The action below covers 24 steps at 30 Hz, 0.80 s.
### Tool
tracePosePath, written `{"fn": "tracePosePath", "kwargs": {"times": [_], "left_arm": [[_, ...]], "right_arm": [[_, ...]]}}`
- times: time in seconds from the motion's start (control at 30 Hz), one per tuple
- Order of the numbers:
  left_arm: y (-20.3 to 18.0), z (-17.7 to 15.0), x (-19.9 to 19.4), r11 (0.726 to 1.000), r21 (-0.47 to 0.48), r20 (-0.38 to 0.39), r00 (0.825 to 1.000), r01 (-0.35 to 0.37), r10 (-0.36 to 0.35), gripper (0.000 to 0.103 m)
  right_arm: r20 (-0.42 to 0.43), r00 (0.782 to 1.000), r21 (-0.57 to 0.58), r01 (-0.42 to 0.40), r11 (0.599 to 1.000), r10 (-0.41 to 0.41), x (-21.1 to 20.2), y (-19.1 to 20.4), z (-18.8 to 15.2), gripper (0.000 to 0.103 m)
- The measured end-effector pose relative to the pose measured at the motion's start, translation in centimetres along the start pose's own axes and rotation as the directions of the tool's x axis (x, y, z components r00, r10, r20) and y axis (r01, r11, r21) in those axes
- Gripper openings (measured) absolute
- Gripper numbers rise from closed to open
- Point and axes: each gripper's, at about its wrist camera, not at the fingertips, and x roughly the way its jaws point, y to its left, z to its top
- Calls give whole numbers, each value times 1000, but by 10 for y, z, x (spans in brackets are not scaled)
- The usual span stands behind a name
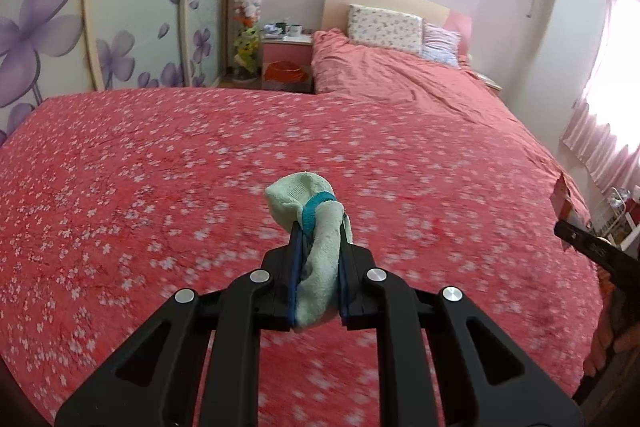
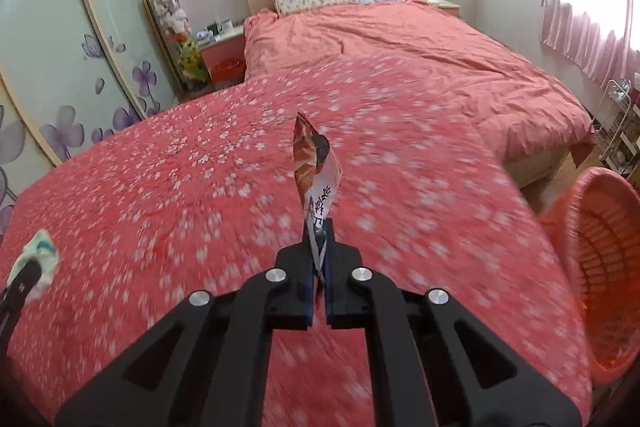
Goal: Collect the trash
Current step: 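Carry the sock and wrapper over the orange basket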
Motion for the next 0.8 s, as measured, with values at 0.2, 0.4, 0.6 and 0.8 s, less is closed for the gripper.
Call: {"fn": "tracePosePath", "kwargs": {"times": [0.2, 0.4, 0.6, 0.8], "left_arm": [[-43, -11, -24, 997, 51, 8, 998, 62, -62, 14], [-85, -21, -40, 987, 100, 1, 992, 128, -128, 14], [-128, -29, -53, 969, 145, -5, 980, 198, -200, 14], [-170, -37, -61, 946, 197, -14, 966, 257, -260, 14]], "right_arm": [[52, 999, 7, 2, 1000, -3, -57, -29, -27, 5], [84, 996, 44, -3, 999, 0, -99, -62, -50, 5], [113, 994, 104, -6, 995, -6, -127, -103, -63, 5], [148, 987, 130, 48, 990, -67, -145, -133, -72, 5]]}}
